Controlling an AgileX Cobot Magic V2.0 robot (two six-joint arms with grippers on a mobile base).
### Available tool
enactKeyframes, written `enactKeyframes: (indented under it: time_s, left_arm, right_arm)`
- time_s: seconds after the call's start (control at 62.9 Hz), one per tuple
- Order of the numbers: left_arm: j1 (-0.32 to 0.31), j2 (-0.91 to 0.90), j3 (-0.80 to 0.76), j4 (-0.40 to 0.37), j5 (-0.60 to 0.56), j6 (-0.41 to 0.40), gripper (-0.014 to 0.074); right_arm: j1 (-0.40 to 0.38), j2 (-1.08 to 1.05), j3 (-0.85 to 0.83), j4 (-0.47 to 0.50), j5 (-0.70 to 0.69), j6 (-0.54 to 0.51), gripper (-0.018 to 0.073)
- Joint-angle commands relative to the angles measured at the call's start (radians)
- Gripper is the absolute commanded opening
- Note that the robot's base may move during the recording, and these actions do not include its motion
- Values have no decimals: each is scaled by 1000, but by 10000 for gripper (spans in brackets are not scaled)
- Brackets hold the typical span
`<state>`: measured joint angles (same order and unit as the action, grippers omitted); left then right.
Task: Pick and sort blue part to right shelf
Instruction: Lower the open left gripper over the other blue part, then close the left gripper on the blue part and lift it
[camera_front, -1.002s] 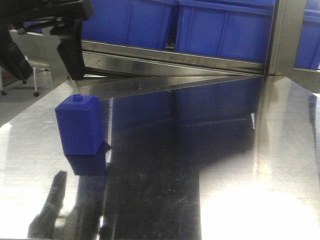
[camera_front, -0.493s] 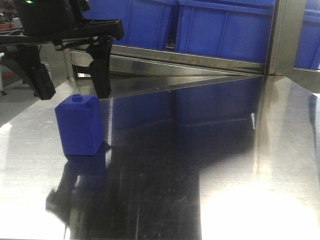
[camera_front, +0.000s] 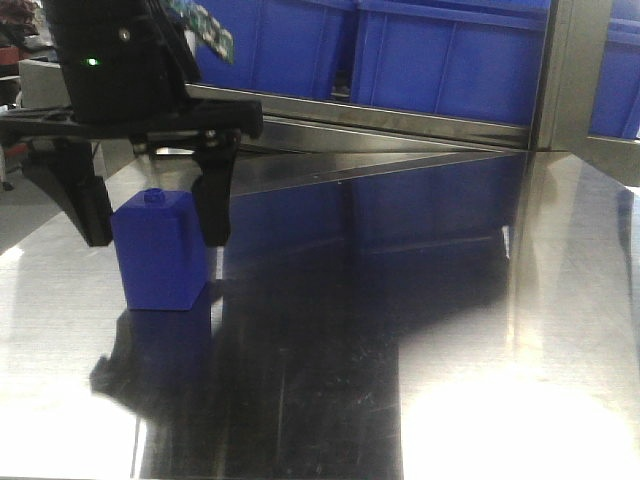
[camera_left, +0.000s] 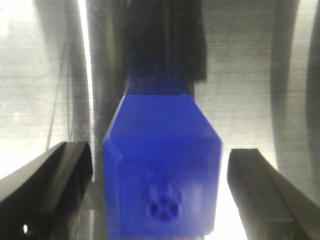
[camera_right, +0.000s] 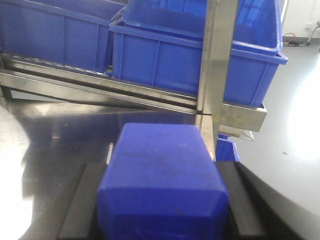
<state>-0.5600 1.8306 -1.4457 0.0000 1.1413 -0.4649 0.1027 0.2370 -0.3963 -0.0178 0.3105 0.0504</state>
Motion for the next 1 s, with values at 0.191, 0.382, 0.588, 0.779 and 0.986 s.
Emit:
enactKeyframes:
  time_s: [0.191, 0.382, 0.588, 0.779, 0.986]
  left_arm:
    - [-6, -39, -34, 0, 4, -14, 587]
    - [-6, -39, -34, 0, -1, -14, 587]
    - [-6, -39, -34, 0, -1, -14, 585]
    - [-6, -39, -34, 0, -5, -14, 490]
    - [-6, -39, -34, 0, -3, -14, 369]
  right_arm:
    - [-5, 8, -29, -13, -92, -1, 408]
    - [-5, 8, -29, -13, -92, -1, 408]
    - [-5, 8, -29, -13, -92, -1, 408]
    - [-5, 8, -29, -13, -92, -1, 408]
    - [-5, 8, -29, -13, -92, -1, 408]
